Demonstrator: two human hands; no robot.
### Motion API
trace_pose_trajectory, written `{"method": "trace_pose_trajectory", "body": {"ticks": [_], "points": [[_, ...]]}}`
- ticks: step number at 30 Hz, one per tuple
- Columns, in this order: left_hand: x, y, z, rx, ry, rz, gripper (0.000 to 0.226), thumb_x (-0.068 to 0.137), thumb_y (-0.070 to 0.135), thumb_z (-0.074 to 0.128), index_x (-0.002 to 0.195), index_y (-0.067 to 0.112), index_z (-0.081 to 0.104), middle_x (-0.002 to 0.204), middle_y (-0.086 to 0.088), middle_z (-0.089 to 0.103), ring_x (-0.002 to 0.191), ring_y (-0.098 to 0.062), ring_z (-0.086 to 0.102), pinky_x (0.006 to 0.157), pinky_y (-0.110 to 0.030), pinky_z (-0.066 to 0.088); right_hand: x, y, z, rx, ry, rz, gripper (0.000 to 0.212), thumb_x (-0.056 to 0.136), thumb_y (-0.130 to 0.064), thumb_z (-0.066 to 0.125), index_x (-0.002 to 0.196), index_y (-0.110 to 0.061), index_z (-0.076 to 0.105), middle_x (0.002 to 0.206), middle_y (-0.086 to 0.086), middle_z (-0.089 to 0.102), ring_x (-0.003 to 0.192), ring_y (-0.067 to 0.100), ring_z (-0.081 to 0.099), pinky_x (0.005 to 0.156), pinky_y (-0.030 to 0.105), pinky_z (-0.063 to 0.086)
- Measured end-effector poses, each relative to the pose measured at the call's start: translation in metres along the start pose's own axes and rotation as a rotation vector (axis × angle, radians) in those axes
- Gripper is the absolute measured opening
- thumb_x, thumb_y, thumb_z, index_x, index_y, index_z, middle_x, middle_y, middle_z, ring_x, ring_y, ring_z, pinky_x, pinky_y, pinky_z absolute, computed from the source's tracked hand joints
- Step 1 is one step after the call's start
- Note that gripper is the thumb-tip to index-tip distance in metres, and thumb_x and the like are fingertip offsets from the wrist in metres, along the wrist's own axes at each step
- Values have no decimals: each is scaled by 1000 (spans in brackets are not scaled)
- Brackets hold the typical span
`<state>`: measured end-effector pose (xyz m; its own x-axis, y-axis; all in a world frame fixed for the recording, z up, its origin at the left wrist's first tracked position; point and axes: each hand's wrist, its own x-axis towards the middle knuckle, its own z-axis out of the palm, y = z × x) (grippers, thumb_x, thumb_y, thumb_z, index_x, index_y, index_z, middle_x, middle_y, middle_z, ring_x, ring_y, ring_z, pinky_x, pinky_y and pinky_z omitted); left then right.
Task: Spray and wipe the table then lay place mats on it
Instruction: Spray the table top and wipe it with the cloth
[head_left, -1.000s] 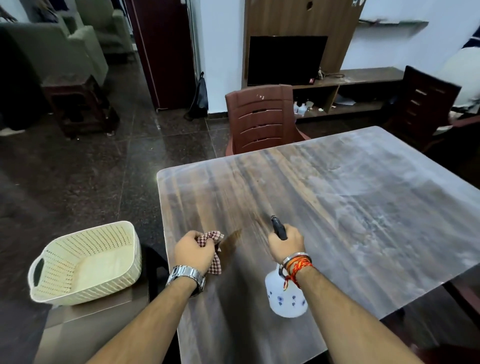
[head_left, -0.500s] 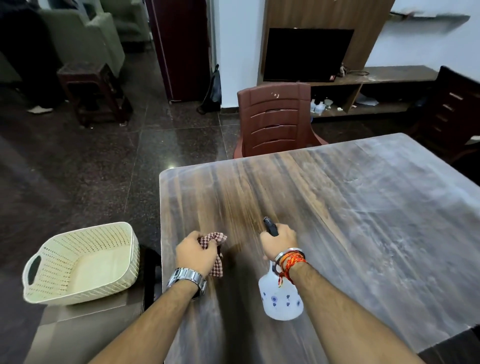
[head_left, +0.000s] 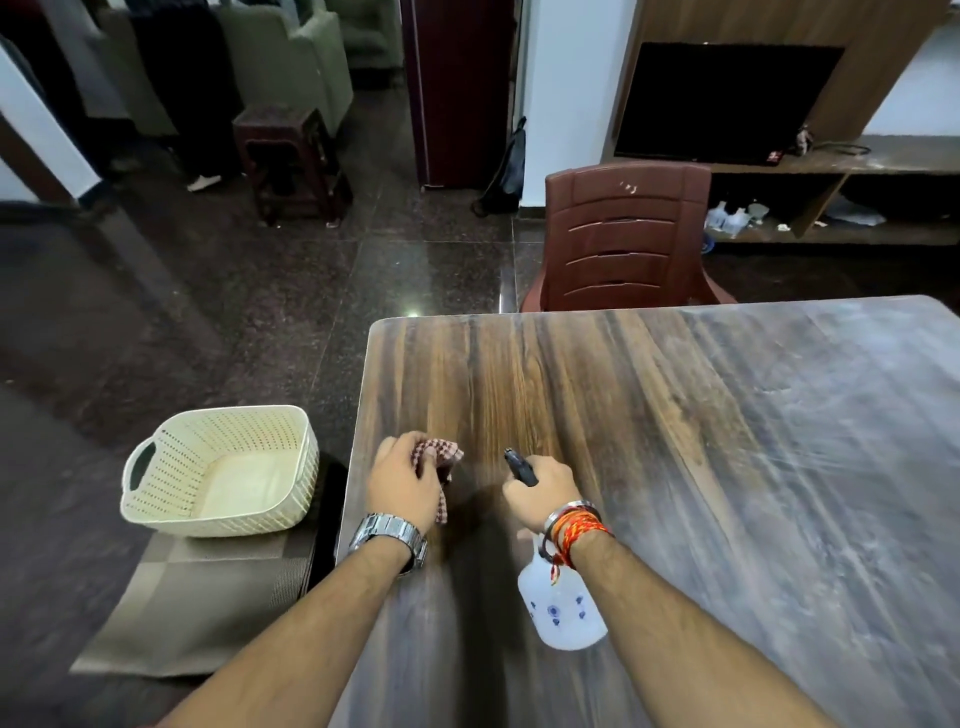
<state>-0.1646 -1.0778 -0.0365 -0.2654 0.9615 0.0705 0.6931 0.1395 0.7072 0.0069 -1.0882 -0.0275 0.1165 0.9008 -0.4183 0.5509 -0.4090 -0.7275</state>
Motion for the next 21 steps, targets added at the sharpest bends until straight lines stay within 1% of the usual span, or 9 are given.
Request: {"method": "trace_pose_trajectory", "body": {"ticks": [4,6,8,9,11,13,16,18,21], "points": [[-9,2,-1,-16,146,102,19,94,22,54,109,20,66,104,1,55,90,-15,57,78,-26,43,3,14,-10,36,86,-46,13,83,-22,61,89,-11,63,81,9,62,75,26,63,76,51,60],[-16,-8,9,135,-72,125,26,91,31,56,115,23,62,104,-3,58,94,-22,61,79,-32,49,1,16,-13,80,116,-30,10,83,-22,60,86,-12,63,78,8,62,73,27,64,72,50,61],[-28,-18,18,381,-401,54,59,86,56,51,138,29,43,108,-6,63,99,-27,63,83,-34,51,0,17,-15,96,117,-33,9,80,-22,61,84,-14,63,76,8,62,72,29,66,70,49,61],[-33,-23,22,470,-466,19,73,84,66,42,147,31,29,109,-7,66,101,-28,64,83,-35,52,0,18,-16,90,108,-47,9,79,-22,60,83,-14,62,75,9,62,72,30,66,69,49,61],[-35,-28,27,501,-394,-43,78,88,67,32,151,24,16,121,-12,62,109,-30,60,88,-38,51,1,19,-18,68,90,-75,11,77,-22,59,81,-12,62,74,10,63,71,32,67,67,49,61],[-34,-29,31,482,-311,-57,73,93,57,35,151,17,18,142,-14,45,125,-31,47,99,-43,45,3,19,-19,47,85,-98,13,77,-21,59,82,-9,63,75,12,64,71,33,66,65,49,61],[-33,-32,46,501,-371,9,70,95,52,37,154,23,11,160,-5,12,144,-28,18,115,-45,24,5,16,-14,9,60,-114,20,74,-24,57,82,-7,62,75,15,65,67,35,66,64,49,60],[-34,-35,58,497,-427,36,68,96,55,31,154,32,3,162,3,-5,148,-25,0,118,-47,8,8,13,-8,2,45,-120,23,69,-29,54,79,-9,60,74,13,64,65,34,66,62,49,60],[-30,-45,80,534,-483,12,63,97,57,21,152,40,-4,161,9,-14,148,-24,-14,119,-48,-5,25,7,2,3,61,-103,23,68,-29,52,76,-9,59,71,12,63,64,35,64,62,48,59]]}}
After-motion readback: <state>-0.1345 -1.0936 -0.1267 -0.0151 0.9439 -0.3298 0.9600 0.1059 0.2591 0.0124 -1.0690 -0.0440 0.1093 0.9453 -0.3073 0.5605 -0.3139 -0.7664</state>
